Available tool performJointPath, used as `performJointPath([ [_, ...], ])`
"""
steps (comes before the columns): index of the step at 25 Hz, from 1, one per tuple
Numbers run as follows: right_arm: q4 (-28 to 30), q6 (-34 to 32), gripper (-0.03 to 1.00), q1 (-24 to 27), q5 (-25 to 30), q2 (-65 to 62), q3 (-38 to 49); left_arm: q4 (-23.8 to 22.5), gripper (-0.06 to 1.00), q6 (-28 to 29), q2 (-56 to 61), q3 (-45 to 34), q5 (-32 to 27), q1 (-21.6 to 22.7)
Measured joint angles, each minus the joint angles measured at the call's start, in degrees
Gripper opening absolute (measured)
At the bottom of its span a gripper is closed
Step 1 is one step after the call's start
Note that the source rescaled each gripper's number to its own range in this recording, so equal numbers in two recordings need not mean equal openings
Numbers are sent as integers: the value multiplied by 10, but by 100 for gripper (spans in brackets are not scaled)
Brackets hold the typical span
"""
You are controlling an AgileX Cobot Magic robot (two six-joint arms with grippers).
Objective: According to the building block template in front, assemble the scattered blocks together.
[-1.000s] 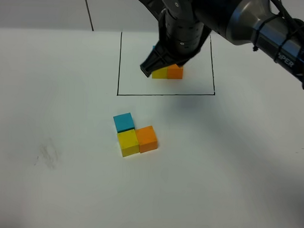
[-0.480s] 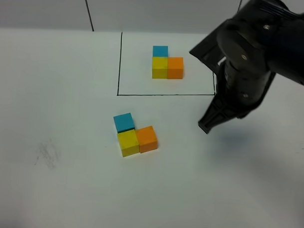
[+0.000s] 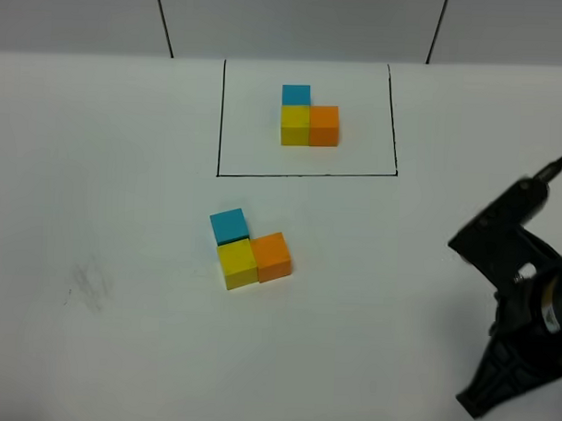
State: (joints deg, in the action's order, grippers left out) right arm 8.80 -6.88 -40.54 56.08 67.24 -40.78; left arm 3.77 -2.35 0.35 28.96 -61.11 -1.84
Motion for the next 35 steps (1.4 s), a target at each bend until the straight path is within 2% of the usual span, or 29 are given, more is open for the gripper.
performJointPath([
  [3, -6, -16, 0, -16, -18, -67, 59, 0, 0, 0, 0, 0, 0, 0],
  [6, 23, -61, 0, -19, -18, -121, 102, 0, 0, 0, 0, 0, 0, 0],
  [10, 42, -86, 0, -19, -22, -177, 109, 0, 0, 0, 0, 0, 0, 0],
  [13, 33, -73, 0, -19, -15, -209, 109, 0, 0, 0, 0, 0, 0, 0],
  [17, -20, 12, 0, -19, 45, -239, 108, 0, 0, 0, 0, 0, 0, 0],
  [19, -35, 31, 0, -19, 51, -245, 115, 0, 0, 0, 0, 0, 0, 0],
  [24, -54, 34, 0, -19, 51, -247, 116, 0, 0, 0, 0, 0, 0, 0],
  [32, -49, 12, 0, -19, 51, -250, 116, 0, 0, 0, 0, 0, 0, 0],
  [35, -39, 1, 0, 9, 51, -261, 116, 0, 0, 0, 0, 0, 0, 0],
])
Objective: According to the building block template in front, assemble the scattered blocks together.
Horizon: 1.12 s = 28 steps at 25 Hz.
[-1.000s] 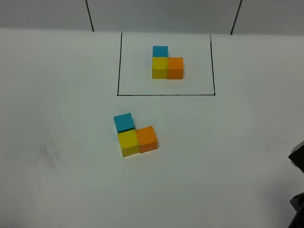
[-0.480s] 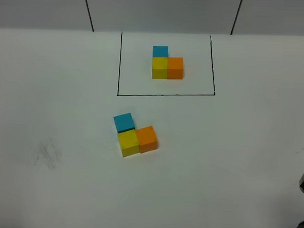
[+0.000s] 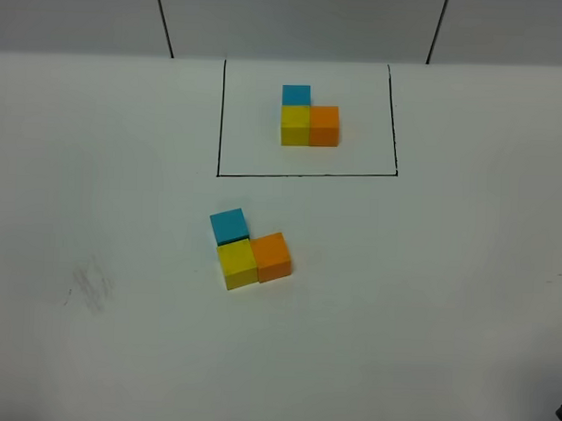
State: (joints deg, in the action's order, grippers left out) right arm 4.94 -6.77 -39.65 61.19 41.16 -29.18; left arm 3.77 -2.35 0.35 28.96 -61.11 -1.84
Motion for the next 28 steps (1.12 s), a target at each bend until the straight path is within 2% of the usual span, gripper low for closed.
performJointPath([
  [6, 2, -3, 0, 100, 1, -51, 0, 0, 0, 0, 0, 0, 0, 0],
  [21, -2, 20, 0, 350, 2, -285, 0, 0, 0, 0, 0, 0, 0, 0],
  [28, -2, 21, 0, 423, 3, -371, 2, 0, 0, 0, 0, 0, 0, 0],
])
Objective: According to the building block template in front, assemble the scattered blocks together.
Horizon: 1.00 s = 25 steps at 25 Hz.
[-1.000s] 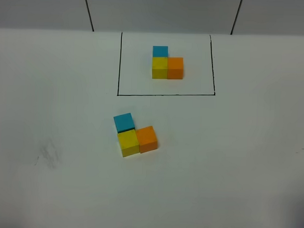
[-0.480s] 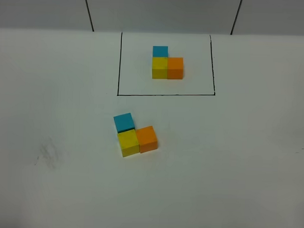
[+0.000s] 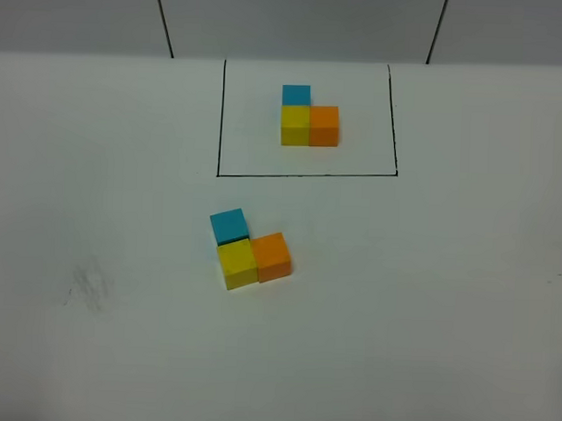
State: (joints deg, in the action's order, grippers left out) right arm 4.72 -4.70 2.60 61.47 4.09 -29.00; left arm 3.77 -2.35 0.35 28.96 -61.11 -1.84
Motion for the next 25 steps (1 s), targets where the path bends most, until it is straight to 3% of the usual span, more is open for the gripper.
performJointPath([
  [10, 1, -1, 0, 43, 1, -43, 2, 0, 0, 0, 0, 0, 0, 0],
  [25, 2, 1, 0, 45, 1, -43, 2, 0, 0, 0, 0, 0, 0, 0],
])
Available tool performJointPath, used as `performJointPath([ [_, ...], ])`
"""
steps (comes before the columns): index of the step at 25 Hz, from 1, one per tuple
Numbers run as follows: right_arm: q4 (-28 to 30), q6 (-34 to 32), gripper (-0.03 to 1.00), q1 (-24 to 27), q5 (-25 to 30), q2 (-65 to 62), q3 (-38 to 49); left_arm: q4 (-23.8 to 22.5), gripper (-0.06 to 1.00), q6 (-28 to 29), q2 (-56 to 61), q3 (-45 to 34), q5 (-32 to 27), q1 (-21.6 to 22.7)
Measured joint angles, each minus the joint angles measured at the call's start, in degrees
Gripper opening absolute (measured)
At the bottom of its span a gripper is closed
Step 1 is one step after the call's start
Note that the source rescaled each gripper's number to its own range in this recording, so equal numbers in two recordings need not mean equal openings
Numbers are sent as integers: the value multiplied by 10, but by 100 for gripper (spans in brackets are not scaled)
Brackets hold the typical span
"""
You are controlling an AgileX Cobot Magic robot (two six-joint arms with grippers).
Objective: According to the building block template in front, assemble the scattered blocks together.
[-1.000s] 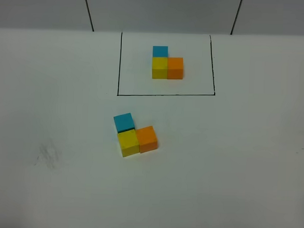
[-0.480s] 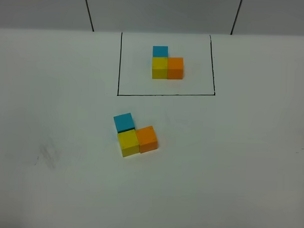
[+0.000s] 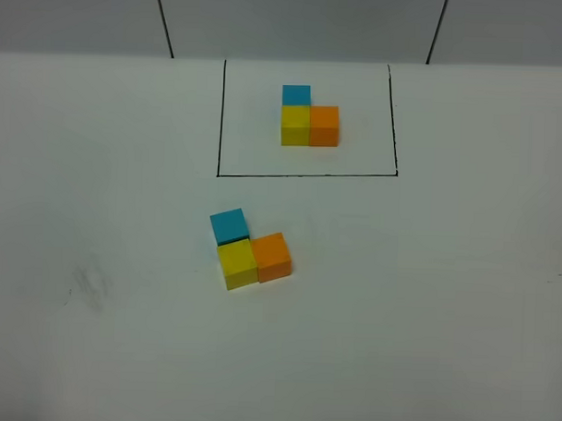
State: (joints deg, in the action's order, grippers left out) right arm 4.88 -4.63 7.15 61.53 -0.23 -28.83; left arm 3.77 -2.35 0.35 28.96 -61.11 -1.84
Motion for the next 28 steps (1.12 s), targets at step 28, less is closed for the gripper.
performJointPath([
  [28, 0, 0, 0, 0, 0, -2, 0, 0, 0, 0, 0, 0, 0, 0],
])
